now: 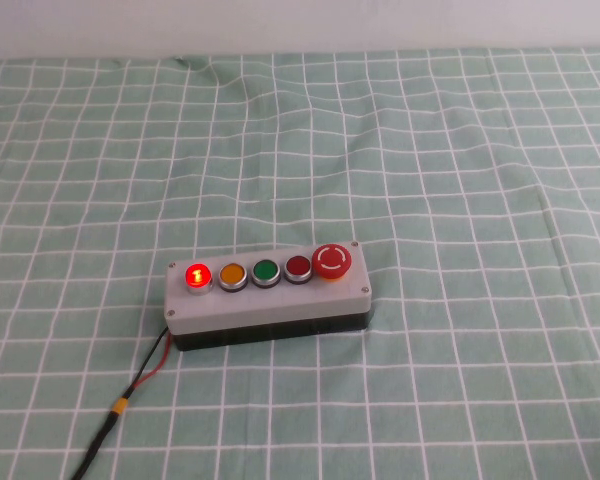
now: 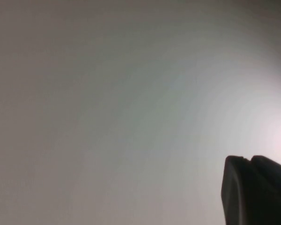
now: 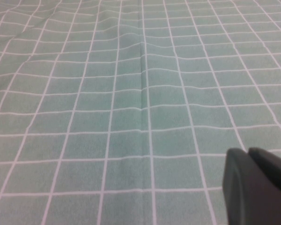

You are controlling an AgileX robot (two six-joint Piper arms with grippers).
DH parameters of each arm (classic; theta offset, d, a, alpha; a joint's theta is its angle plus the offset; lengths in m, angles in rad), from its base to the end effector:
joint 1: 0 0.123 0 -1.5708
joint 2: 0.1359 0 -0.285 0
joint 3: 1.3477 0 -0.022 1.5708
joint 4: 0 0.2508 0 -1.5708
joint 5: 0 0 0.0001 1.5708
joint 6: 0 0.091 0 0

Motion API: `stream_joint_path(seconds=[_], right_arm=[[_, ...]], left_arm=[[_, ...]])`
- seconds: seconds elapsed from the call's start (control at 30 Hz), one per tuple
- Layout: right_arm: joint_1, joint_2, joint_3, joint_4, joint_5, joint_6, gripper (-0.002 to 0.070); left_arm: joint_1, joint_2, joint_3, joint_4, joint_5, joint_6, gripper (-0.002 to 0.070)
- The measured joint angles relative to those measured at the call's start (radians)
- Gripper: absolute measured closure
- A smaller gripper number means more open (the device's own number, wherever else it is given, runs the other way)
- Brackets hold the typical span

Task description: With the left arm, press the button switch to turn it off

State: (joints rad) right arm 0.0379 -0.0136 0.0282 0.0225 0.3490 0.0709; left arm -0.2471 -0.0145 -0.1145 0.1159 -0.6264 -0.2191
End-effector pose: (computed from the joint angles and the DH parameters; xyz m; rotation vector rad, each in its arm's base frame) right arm 0.0531 0.0027 0.1730 0.0447 1.8477 0.0978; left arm 0.0160 -0.0104 0.3003 0.1100 0.7304 -0.3800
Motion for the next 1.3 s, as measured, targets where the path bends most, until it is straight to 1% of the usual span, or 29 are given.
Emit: stream_joint_path(seconds=[0.13,0.27,0.4,0.6,0.67,0.73,0.93,1.03,1.13,1.3], right_arm=[[0.000,0.000,0.000,0.000,0.000,0.000,0.0694],[0.000,0.000,0.000,0.000,0.000,0.000,0.0694],[0.000,0.000,0.000,0.000,0.000,0.000,0.0694],[0.000,0.000,0.000,0.000,0.000,0.000,0.0694],[0.000,0.000,0.000,0.000,0.000,0.000,0.0694],[0.000,0.000,0.000,0.000,0.000,0.000,0.0694],[0.000,0.000,0.000,0.000,0.000,0.000,0.0694],[0.000,0.000,0.000,0.000,0.000,0.000,0.0694],[0.000,0.000,0.000,0.000,0.000,0.000,0.0694],[0.000,0.000,0.000,0.000,0.000,0.000,0.0694]], left_arm=[[0.000,0.005,-0.174,-0.001,0.132,-0.004,0.0677],[0.000,0.074,-0.337,-0.001,0.287,-0.031,0.0677],[0.000,0.190,-0.487,-0.001,0.533,-0.054,0.0677],[0.000,0.430,-0.659,-0.039,0.957,-0.057,0.0677],[0.000,0.518,-0.694,-0.050,1.049,-0.057,0.0677],[0.000,0.589,-0.706,-0.050,1.087,-0.057,0.0677],[0.000,0.736,-0.710,-0.081,1.088,-0.055,0.0677],[0.000,0.817,-0.728,-0.090,1.114,-0.007,0.0677],[0.000,0.913,-0.786,-0.092,1.200,0.044,0.0677],[0.000,1.115,-0.954,-0.107,1.425,0.125,0.0677]])
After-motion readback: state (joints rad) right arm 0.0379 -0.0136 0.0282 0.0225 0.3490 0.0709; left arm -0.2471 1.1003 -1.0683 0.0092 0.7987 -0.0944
